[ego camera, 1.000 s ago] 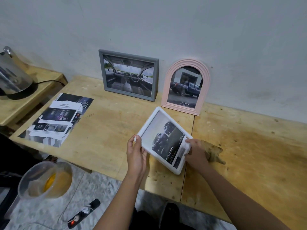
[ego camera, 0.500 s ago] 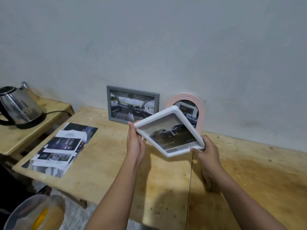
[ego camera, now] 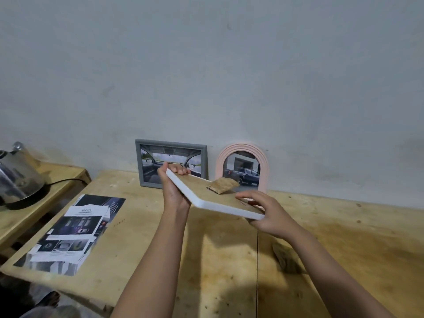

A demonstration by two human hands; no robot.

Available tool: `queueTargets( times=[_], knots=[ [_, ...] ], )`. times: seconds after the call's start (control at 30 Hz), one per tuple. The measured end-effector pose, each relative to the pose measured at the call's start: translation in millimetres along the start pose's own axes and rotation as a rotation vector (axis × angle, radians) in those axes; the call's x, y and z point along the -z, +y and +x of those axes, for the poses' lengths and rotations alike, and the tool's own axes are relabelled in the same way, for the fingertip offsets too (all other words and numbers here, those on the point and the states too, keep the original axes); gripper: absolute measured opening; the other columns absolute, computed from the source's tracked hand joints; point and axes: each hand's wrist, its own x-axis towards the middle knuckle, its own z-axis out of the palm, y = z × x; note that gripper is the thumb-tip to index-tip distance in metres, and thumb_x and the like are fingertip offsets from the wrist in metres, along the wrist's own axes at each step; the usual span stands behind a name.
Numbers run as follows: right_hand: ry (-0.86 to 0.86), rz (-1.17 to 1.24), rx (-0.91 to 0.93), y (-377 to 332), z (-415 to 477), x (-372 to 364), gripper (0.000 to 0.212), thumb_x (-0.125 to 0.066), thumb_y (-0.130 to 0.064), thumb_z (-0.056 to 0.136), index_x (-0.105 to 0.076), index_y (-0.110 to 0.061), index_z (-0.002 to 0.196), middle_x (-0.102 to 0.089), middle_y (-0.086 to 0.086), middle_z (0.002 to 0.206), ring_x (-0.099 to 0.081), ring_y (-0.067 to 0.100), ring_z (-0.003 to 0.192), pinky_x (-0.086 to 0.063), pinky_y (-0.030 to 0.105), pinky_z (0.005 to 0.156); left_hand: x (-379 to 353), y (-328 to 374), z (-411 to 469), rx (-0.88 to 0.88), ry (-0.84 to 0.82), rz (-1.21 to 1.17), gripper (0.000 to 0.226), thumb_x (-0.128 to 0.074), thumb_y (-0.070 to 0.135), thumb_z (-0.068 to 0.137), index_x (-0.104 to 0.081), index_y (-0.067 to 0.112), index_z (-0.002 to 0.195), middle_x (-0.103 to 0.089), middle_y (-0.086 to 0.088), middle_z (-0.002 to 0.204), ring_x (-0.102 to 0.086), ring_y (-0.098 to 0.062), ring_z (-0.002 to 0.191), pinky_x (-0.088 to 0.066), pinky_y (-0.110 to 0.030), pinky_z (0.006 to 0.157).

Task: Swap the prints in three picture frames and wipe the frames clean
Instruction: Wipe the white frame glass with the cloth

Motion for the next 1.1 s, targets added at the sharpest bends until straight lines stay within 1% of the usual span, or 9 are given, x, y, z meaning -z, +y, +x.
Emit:
queueTargets(
  times=[0.17,0.33,0.47,0.63,0.7,0.83,0.93,1.0,1.1],
  knots=[
    [-0.179,0.068,-0.069,-12,-8,2,0.076,-0.076,-0.050,0.067,-0.038,-0.047,0.134,-0.039,-0.027,0.139,-0.036,-0.012,0.126,-0.033,0.011,0.102,7,5,-5,-0.018,-0.077,-0.032,0.049,-0.038,0.028,0.092,-0.043,0.020,0.044,-0.041,0.006,0.042,-0.043,-0.010,0.045,-0.039,-0.024,0.065],
    [-0.237,0.223,-0.072,-28,-10,1,0.079,-0.076,-0.037,0.071,-0.028,-0.048,0.134,-0.032,-0.029,0.140,-0.031,-0.022,0.124,-0.028,-0.002,0.095,4,13,-11,-0.015,-0.083,-0.006,0.060,-0.030,0.029,0.093,-0.044,0.021,0.035,-0.041,0.007,0.037,-0.043,-0.008,0.041,-0.044,-0.021,0.058],
    [-0.128,0.218,0.032,-31,-13,-3,0.082,-0.074,-0.044,0.071,-0.031,-0.041,0.141,-0.027,-0.021,0.150,-0.031,-0.006,0.134,-0.031,0.016,0.108,2,14,-14,-0.028,-0.066,0.011,0.055,-0.033,0.028,0.093,-0.042,0.020,0.039,-0.041,0.006,0.039,-0.042,-0.010,0.042,-0.040,-0.023,0.061],
    [-0.017,0.269,0.092,-26,-26,-6,0.069,-0.064,-0.058,0.075,-0.038,-0.043,0.138,-0.022,-0.013,0.154,-0.035,0.002,0.136,-0.035,0.028,0.110,-6,-1,-17,-0.022,-0.010,0.055,0.043,-0.042,0.027,0.092,-0.040,0.018,0.049,-0.040,0.005,0.043,-0.039,-0.010,0.045,-0.038,-0.024,0.061],
    [0.021,0.279,0.070,-19,-31,-6,0.069,-0.058,-0.066,0.076,-0.041,-0.042,0.137,-0.023,-0.014,0.153,-0.033,-0.001,0.135,-0.035,0.024,0.108,-11,-11,-15,0.003,0.016,0.091,0.039,-0.043,0.027,0.091,-0.040,0.018,0.053,-0.040,0.005,0.044,-0.039,-0.009,0.045,-0.038,-0.023,0.059],
    [0.092,0.255,0.000,-6,-41,0,0.071,-0.045,-0.080,0.071,-0.042,-0.043,0.131,-0.025,-0.023,0.145,-0.019,-0.019,0.132,-0.023,0.000,0.099,-24,-41,-15,0.102,0.087,0.173,0.034,-0.044,0.024,0.093,-0.038,0.020,0.060,-0.038,0.007,0.045,-0.038,-0.008,0.045,-0.039,-0.018,0.048],
    [0.163,0.268,-0.092,13,-50,8,0.060,-0.042,-0.081,0.072,-0.044,-0.055,0.127,-0.032,-0.025,0.143,-0.024,-0.005,0.137,-0.026,0.020,0.108,-41,-67,-14,0.147,0.113,0.243,0.033,-0.046,0.021,0.094,-0.041,0.020,0.062,-0.041,0.010,0.041,-0.043,-0.004,0.039,-0.040,-0.014,0.040],
    [0.216,0.345,-0.115,28,-58,13,0.061,-0.043,-0.076,0.077,-0.047,-0.046,0.130,-0.044,-0.012,0.140,-0.038,0.010,0.133,-0.034,0.036,0.107,-51,-87,-13,0.185,0.068,0.350,0.028,-0.046,0.024,0.095,-0.045,0.020,0.067,-0.047,0.009,0.043,-0.050,-0.004,0.043,-0.044,-0.016,0.047],
    [0.317,0.461,-0.208,52,-73,24,0.068,-0.045,-0.073,0.077,-0.053,-0.025,0.125,-0.061,-0.005,0.118,-0.056,0.016,0.112,-0.045,0.040,0.096,-62,-119,-14,0.290,-0.036,0.502,0.032,-0.046,0.040,0.095,-0.061,0.013,0.085,-0.065,-0.004,0.067,-0.064,-0.013,0.062,-0.053,-0.028,0.063]
  ],
)
